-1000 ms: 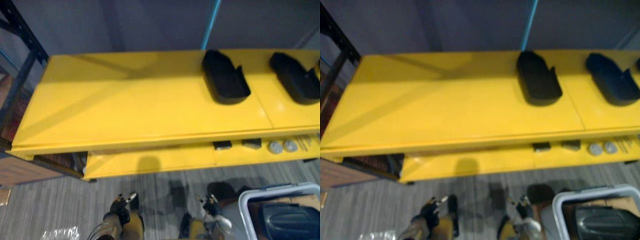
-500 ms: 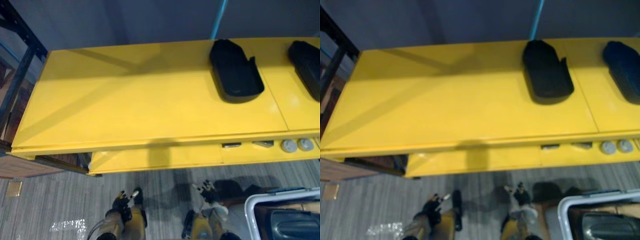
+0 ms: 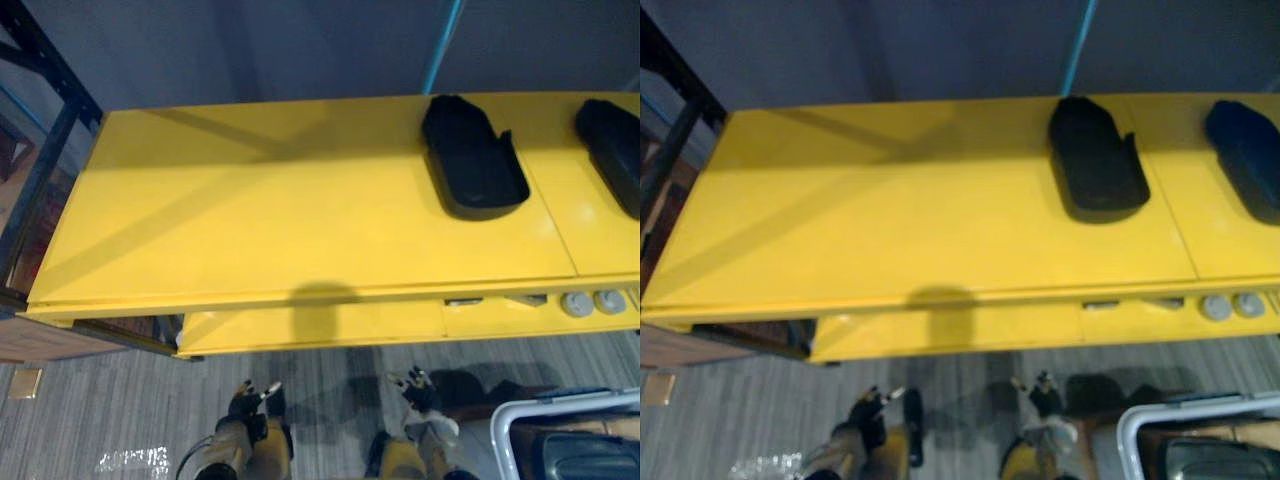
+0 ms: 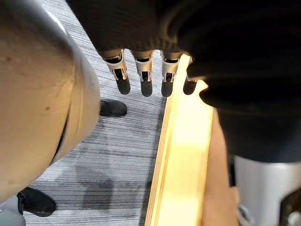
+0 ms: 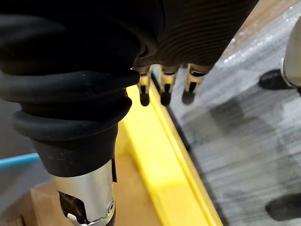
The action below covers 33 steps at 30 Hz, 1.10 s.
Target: Walk over and take plastic housings, then place them on the shelf
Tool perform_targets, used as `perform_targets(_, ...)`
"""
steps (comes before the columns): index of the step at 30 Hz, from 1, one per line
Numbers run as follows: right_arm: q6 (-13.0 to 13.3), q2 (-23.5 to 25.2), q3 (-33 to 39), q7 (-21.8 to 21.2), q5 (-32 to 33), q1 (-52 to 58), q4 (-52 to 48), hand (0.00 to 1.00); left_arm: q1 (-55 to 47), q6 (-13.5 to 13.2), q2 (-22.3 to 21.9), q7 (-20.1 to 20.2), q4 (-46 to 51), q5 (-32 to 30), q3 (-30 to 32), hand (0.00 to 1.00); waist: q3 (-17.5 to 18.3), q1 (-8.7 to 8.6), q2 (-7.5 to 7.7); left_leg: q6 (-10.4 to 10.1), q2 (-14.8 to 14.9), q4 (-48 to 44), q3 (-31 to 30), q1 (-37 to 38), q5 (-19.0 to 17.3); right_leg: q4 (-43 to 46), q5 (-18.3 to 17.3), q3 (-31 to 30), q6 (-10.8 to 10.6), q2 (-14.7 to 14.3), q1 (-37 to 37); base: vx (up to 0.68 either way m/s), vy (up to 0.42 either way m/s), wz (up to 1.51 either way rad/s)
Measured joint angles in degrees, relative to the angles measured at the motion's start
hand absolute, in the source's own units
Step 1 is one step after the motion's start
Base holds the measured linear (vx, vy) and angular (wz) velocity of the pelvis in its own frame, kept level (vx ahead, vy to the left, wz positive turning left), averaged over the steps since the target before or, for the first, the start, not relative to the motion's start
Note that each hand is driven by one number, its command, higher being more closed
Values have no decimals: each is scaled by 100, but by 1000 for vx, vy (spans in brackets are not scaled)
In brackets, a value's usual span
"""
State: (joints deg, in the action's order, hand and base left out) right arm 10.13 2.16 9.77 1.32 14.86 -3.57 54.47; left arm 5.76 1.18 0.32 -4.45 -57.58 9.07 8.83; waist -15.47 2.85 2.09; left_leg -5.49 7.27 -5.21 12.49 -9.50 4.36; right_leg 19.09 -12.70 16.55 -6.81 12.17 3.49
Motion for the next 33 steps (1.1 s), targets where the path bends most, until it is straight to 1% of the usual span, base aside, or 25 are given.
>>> perform_targets(4,20,29,29,-6,41,14,0,0,-37,56,26,42,-95,-319,162,0,79,38,48,-8,25,374,458,412,26,-522,310,-421,-20,-139,-105,32,32,-60)
perform_targets(5,24,23,40,-10,31,36,-1,0,-35,60,30,42,-126,-318,166,0,90,21,54,-2,19,440,527,475,38,-600,354,-458,-29,-144,-144,54,39,-50)
perform_targets(6,24,25,159,-44,3,142,6,0,-38,77,34,49,-222,-319,165,0,189,-1,79,-1,-18,614,650,596,70,-780,453,-570,-59,-167,-172,85,32,-40)
perform_targets(8,20,22,242,-66,-33,280,27,0,-71,110,33,73,-262,-320,152,0,310,-30,100,-1,-61,761,707,698,96,-971,567,-598,-82,-173,-282,115,33,-21)
perform_targets(9,14,1,261,-134,-182,398,100,0,-81,125,37,82,-293,-318,111,0,344,-50,131,-3,-115,888,715,848,117,-1107,607,-590,-102,-163,-432,123,37,0)
perform_targets(12,-47,1,254,-193,-383,537,388,0,-111,103,63,75,-378,-279,104,0,505,-57,225,-6,-192,988,664,1020,135,-1279,634,-560,-98,-131,-662,91,14,3)
perform_targets(13,-81,2,254,-259,-394,550,479,0,-116,88,122,70,-421,-273,99,0,524,-60,232,-6,-202,988,630,1079,134,-1314,650,-560,-79,-131,-742,61,-3,2)
perform_targets(16,-160,-2,284,-275,-390,493,624,0,-161,100,157,57,-454,-272,87,0,569,-63,222,-6,-214,997,548,1161,134,-1386,657,-546,-67,-132,-876,1,-7,5)
perform_targets(19,-234,-51,505,-275,-373,441,793,0,-237,189,176,25,-497,-259,127,0,659,-63,160,-7,-226,1035,532,1236,134,-1441,678,-544,-51,-133,-963,-25,3,-1)
perform_targets(21,-372,-69,659,-282,-374,433,907,0,-285,234,226,39,-617,-192,192,0,776,-68,131,-8,-239,1045,515,1255,130,-1516,673,-544,-26,-119,-984,-48,15,-2)
perform_targets(23,-449,-95,689,-283,-377,446,949,0,-305,288,266,73,-664,-7,348,0,814,-68,138,-8,-248,1047,470,1255,130,-1529,667,-519,-27,-109,-1006,-56,18,8)
perform_targets(26,-545,-98,830,-265,-320,465,1022,0,-412,389,285,207,-661,-127,602,0,838,-84,164,-7,-275,1047,337,1258,130,-1578,664,-375,-27,-93,-1136,-44,14,19)
perform_targets(27,-541,-84,852,-257,-266,462,1021,0,-508,440,316,317,-662,-281,682,0,866,-85,167,5,-274,1047,358,1270,115,-1589,664,-389,-27,-93,-1145,-19,14,6)
perform_targets(29,-526,-78,855,-250,-207,462,1022,0,-541,476,335,405,-655,-386,832,0,902,-81,168,-10,-271,1047,398,1276,90,-1595,665,-430,-25,-96,-1143,4,10,-8)
perform_targets(30,-418,-76,850,-252,-208,447,1022,0,-560,485,362,543,-657,-560,857,0,917,-67,158,-18,-259,1047,488,1322,66,-1595,668,-546,-20,-107,-1136,16,9,-26)
perform_targets(32,-297,-79,845,-265,-213,441,1018,0,-573,484,370,615,-656,-588,856,0,975,-64,145,-38,-226,1046,693,1398,6,-1606,685,-765,5,-134,-1069,41,9,-61)
perform_targets(33,-157,-107,819,-303,-217,435,1010,0,-577,486,373,721,-665,-802,832,0,1037,-66,138,-67,-199,1044,879,1468,-58,-1621,706,-967,34,-159,-991,66,8,-75)
